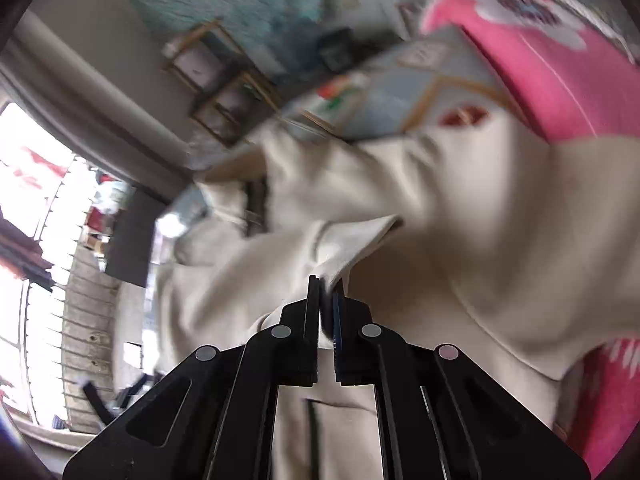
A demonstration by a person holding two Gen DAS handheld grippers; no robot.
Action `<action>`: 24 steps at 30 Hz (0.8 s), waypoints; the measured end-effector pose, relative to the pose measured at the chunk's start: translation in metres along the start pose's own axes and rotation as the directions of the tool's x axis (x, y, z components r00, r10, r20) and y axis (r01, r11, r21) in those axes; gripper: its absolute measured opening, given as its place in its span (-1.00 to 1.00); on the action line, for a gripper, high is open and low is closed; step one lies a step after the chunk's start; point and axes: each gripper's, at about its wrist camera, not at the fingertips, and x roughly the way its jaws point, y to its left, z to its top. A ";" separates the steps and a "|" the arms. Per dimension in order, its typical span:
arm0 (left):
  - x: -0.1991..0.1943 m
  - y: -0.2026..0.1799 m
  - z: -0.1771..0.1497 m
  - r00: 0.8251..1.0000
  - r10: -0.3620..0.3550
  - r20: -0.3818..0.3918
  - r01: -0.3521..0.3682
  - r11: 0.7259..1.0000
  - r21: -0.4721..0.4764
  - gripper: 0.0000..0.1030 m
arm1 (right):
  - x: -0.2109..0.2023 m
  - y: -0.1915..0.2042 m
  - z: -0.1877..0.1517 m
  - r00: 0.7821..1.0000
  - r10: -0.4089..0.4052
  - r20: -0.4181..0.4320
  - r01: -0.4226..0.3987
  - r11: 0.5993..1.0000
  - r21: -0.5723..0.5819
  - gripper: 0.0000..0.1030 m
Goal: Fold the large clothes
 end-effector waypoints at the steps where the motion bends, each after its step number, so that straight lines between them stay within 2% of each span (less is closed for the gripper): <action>1: 0.000 -0.001 0.000 1.000 0.000 0.001 0.000 1.000 0.004 0.16 | 0.008 -0.012 -0.004 1.000 -0.004 -0.027 0.005 1.000 0.022 -0.85; 2: -0.001 -0.001 0.000 1.000 -0.004 0.002 0.004 1.000 0.008 0.16 | 0.011 -0.022 -0.008 0.999 0.014 -0.042 -0.012 0.999 0.051 -0.74; 4: -0.001 -0.001 -0.001 1.000 -0.002 0.005 0.002 1.000 0.017 0.16 | 0.006 -0.027 -0.007 0.999 0.036 -0.026 -0.034 0.997 0.064 -0.68; 7: -0.004 0.001 -0.004 1.000 0.009 0.017 -0.009 0.999 0.034 0.16 | -0.006 -0.020 -0.002 1.000 -0.016 0.012 0.016 1.000 0.022 -0.40; 11: -0.004 0.002 -0.006 0.999 0.034 0.030 -0.037 0.996 0.078 0.16 | -0.018 0.013 0.009 0.993 -0.101 0.059 0.104 0.993 -0.053 -0.40; 13: -0.004 0.002 -0.007 0.999 0.035 0.038 -0.039 0.995 0.092 0.16 | -0.023 0.046 0.017 0.994 -0.072 0.083 0.081 0.990 -0.117 -0.33; 14: -0.004 0.001 -0.006 0.998 0.041 0.043 -0.045 0.994 0.098 0.16 | -0.023 0.070 0.018 0.996 -0.032 0.086 0.045 0.985 -0.165 -0.13; 16: -0.004 0.000 -0.006 0.996 0.063 0.060 -0.069 0.992 0.108 0.16 | -0.015 0.121 0.019 0.998 0.048 0.052 -0.032 0.962 -0.270 0.08; 18: -0.003 0.001 -0.005 0.994 0.082 0.074 -0.089 0.991 0.103 0.16 | 0.005 0.182 0.017 0.994 0.105 -0.025 -0.107 0.919 -0.380 0.09; 20: -0.002 0.004 -0.004 0.993 0.083 0.081 -0.089 0.993 0.081 0.16 | 0.031 0.232 0.016 0.979 0.158 -0.127 -0.199 0.876 -0.439 0.12; 24: -0.001 0.012 -0.006 0.994 0.069 0.088 -0.072 0.997 0.029 0.16 | 0.092 0.307 0.018 0.958 0.146 -0.248 -0.255 0.829 -0.497 0.12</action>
